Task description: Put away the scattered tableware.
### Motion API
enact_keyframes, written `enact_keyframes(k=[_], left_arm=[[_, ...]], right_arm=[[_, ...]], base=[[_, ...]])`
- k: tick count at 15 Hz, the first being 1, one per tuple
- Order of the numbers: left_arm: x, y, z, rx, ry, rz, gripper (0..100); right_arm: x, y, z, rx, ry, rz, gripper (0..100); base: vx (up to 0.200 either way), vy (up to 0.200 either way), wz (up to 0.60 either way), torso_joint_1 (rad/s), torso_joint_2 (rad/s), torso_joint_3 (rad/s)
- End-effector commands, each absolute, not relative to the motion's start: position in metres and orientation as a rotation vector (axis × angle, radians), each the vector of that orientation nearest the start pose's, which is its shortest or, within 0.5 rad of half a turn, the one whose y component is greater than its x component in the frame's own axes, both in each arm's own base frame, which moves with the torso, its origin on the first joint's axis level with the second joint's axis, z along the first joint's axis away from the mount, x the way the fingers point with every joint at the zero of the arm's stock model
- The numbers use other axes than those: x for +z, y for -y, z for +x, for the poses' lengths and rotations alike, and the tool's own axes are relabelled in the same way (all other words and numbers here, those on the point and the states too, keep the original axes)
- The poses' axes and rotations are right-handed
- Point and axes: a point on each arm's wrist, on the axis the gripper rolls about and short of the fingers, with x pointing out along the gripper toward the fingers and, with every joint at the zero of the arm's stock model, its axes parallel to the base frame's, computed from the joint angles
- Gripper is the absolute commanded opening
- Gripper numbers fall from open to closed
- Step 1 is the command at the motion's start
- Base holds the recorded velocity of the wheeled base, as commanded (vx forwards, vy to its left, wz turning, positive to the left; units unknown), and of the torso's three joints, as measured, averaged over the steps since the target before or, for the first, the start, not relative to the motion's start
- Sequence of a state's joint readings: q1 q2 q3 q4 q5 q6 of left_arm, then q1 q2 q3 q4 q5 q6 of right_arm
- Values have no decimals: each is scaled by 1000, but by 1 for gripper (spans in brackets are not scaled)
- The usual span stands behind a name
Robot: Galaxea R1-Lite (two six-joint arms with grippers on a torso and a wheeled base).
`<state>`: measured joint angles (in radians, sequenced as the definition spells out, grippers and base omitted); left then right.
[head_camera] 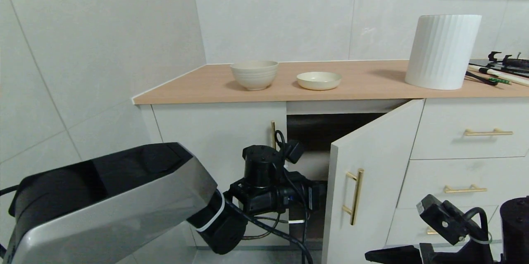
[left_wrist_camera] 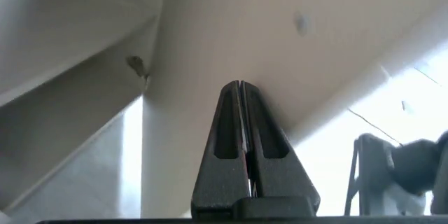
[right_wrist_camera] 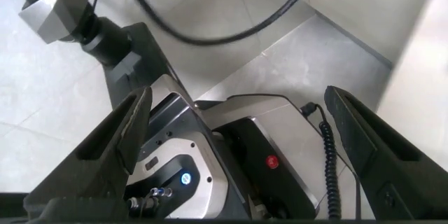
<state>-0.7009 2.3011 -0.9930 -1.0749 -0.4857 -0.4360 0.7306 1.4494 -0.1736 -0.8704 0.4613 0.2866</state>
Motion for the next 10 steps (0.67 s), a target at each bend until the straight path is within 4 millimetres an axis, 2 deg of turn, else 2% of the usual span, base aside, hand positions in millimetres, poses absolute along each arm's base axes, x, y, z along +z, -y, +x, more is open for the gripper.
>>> enact_keyframes(k=[1, 4, 9, 10], left_arm=[[73, 284, 320, -1119, -443, -361, 0], [79, 289, 322, -1122, -456, -360, 0], [79, 292, 327, -1119, -462, -360, 0], [77, 294, 329, -1118, -464, -360, 0]], right_arm=[[114, -127, 126, 1106, -587, 191, 100], [114, -127, 126, 1104, -587, 191, 100], [114, -127, 127, 1104, -587, 191, 100], [114, -127, 126, 1105, -586, 191, 100]], base=[[0, 0, 0, 0, 0, 0], [0, 0, 0, 0, 0, 0], [-200, 0, 0, 8, 2, 4], [0, 0, 0, 0, 0, 0]])
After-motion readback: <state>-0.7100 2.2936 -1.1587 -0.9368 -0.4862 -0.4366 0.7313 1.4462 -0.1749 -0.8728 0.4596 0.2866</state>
